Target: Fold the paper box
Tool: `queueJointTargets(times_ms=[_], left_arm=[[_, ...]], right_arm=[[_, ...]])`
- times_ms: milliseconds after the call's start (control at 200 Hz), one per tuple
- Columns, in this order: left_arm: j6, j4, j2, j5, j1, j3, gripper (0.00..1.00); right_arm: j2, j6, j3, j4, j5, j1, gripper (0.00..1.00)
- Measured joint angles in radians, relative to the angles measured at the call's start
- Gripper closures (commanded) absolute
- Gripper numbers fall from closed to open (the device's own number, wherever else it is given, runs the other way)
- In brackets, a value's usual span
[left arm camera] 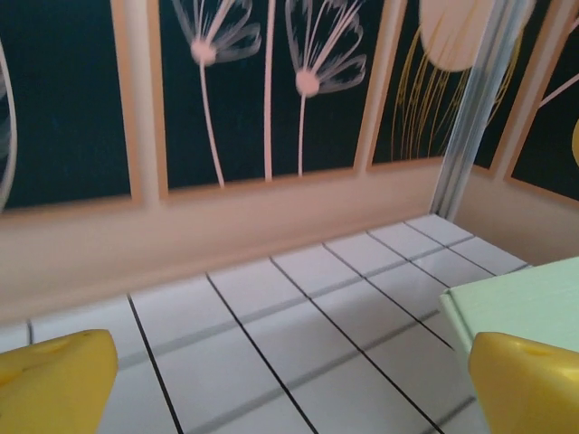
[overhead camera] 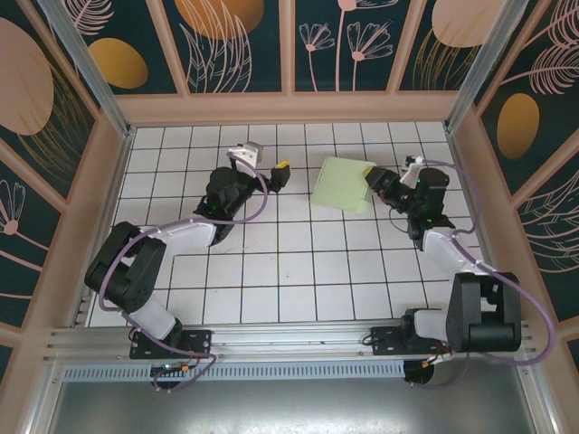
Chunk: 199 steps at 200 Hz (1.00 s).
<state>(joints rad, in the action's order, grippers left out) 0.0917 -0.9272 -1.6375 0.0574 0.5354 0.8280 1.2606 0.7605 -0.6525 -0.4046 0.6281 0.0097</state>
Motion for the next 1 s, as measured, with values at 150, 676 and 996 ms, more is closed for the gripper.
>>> queueJointTargets(times_ms=[150, 676, 996], left_arm=[[-0.260, -0.164, -0.001, 0.077, 0.001, -0.037, 0.01], [-1.101, -0.561, -0.224, 0.180, 0.154, -0.074, 0.02], [-1.260, -0.607, -0.289, 0.216, 0.192, -0.006, 0.07]], right_arm=[[-0.037, 0.018, -0.043, 0.048, 0.047, -0.070, 0.60], [-0.091, 0.213, -0.099, 0.068, 0.232, -0.127, 0.61], [-0.153, 0.313, -0.039, 0.020, 0.327, -0.126, 0.62]])
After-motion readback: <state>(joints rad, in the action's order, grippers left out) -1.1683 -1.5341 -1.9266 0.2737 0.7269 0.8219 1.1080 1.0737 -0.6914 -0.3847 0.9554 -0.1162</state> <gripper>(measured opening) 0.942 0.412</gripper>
